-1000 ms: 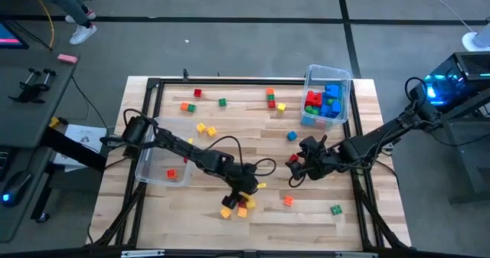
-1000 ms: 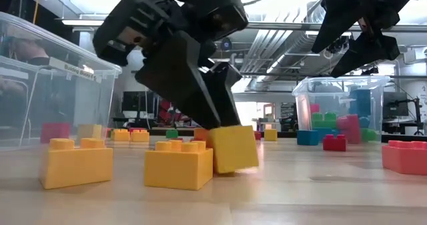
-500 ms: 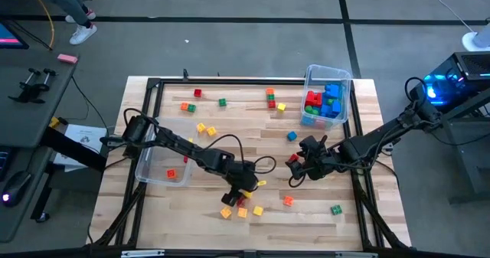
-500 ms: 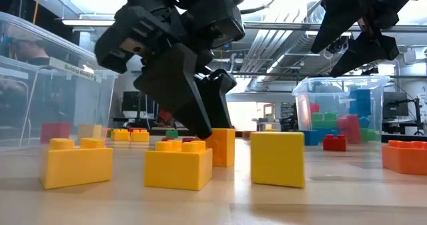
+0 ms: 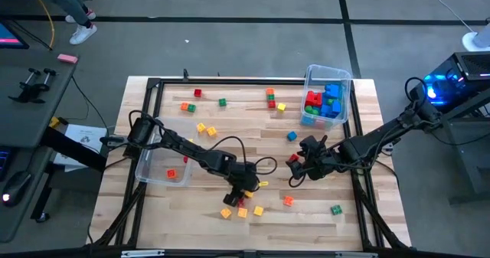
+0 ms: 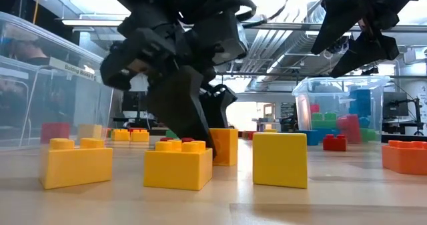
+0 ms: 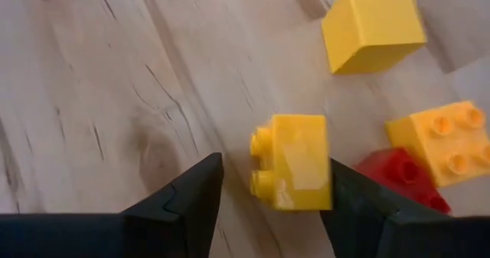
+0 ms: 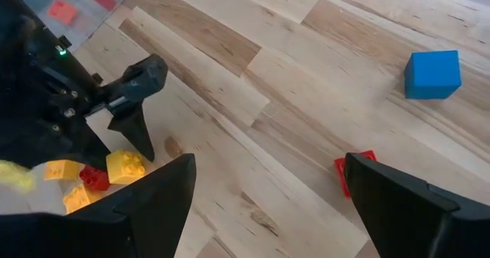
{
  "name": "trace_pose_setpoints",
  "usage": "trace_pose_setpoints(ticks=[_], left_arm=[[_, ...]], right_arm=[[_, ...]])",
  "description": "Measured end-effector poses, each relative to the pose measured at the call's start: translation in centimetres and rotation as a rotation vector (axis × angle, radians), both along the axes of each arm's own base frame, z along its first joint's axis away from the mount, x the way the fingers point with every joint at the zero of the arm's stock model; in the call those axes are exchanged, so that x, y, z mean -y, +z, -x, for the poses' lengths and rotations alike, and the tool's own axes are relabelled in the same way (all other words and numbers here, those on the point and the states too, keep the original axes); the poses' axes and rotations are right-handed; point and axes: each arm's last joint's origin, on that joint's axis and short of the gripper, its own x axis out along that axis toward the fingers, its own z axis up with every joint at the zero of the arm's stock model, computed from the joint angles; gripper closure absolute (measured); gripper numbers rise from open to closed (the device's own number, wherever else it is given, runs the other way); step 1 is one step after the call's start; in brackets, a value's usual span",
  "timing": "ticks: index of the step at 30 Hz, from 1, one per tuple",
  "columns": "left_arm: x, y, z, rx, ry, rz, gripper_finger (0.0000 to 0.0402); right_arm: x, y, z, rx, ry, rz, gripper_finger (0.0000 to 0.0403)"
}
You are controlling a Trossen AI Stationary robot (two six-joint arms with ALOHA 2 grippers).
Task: Sort blocks by size
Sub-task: Put the small yellow game piece into the left transparent bin
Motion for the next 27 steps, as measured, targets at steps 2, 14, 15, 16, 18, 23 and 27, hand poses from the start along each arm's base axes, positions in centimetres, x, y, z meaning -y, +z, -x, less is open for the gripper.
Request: trace_pose_setpoints(ticks=[2,14,15,16,18,23,27], left_arm=[[0.0,0.0,0.0,-0.005,0.007,0.005,0.0219],[-3.3,3.7,0.4,0.018,0.111,0.001,0.0349],[-4.1,4.7,0.7,0.018,0.129,-0.001,0.0349],[-5.2,6.0,1.1,0.023,0.156,-0.014,0.0349],[-7.3,8.8,2.3,0.046,0.229,-0.054,0.0348],[-11.3,17.0,7.6,0.172,0.419,-0.175,0.0320],[-12.2,22.2,13.6,0.255,0.613,-0.191,0.0326]], right_arm=[[0.0,0.0,0.0,0.004,-0.002,0.002,0.0075],[0.0,0.0,0.0,0.003,-0.005,0.005,0.0075],[0.0,0.0,0.0,0.002,-0.005,0.008,0.0075],[0.0,0.0,0.0,0.001,-0.005,0.010,0.0075],[0.1,0.0,0.0,0.002,-0.008,0.015,0.0075],[0.1,0.0,0.0,0.006,-0.015,0.021,0.0075],[0.1,0.0,0.0,0.007,-0.018,0.018,0.0075]])
